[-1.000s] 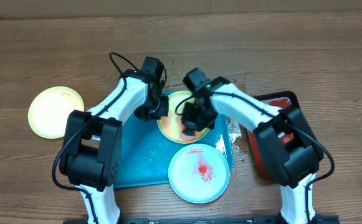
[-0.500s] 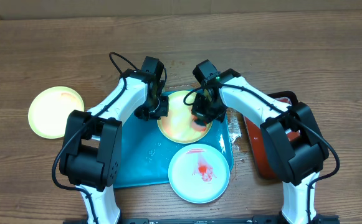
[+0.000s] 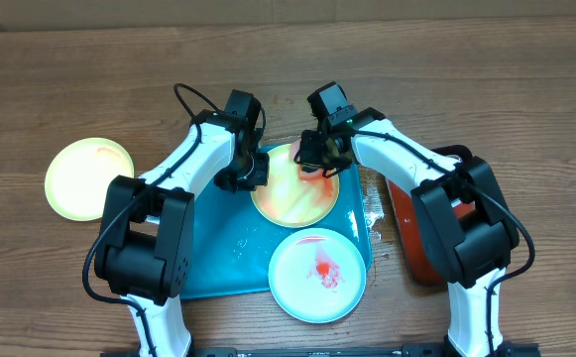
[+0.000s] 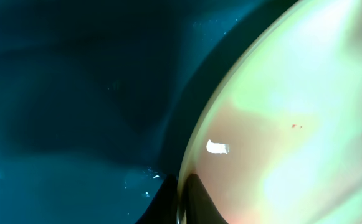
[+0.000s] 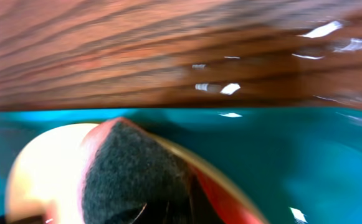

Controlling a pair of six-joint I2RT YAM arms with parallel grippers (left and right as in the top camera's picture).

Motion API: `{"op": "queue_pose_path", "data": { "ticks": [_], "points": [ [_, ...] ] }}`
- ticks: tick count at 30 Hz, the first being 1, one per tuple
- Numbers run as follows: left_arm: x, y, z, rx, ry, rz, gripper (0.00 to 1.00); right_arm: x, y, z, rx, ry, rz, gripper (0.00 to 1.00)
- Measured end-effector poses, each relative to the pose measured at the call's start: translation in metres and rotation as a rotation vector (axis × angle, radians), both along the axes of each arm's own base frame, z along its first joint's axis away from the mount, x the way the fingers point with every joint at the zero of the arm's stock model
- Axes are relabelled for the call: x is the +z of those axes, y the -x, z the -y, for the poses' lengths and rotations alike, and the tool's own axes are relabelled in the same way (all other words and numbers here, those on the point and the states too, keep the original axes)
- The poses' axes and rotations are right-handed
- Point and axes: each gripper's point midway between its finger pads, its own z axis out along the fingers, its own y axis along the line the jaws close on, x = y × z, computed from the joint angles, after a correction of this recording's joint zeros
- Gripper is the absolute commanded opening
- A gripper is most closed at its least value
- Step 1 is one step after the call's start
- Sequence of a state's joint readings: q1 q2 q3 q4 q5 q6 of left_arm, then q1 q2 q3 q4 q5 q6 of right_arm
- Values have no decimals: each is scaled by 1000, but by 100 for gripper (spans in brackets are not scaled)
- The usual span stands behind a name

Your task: Clean dirty plates on tray and stack at the side

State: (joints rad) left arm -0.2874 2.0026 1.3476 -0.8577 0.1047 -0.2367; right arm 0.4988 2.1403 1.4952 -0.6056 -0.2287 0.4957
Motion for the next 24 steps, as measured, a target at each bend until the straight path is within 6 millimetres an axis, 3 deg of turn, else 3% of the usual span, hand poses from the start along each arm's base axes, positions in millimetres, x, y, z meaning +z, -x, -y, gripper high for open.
{"op": "queue_pose_path", "data": {
  "ticks": [5,13,24],
  "points": [
    [0,0,0,0,0,0,5,1,15,-23,85,-56,-19,4],
    [0,1,-2,5,-5,-5,4,1,63,-71,233,-95,-73,4],
    [0,1,-7,14,-12,-10,4,-2,58,-67,144,-67,-83,4]
  ]
}}
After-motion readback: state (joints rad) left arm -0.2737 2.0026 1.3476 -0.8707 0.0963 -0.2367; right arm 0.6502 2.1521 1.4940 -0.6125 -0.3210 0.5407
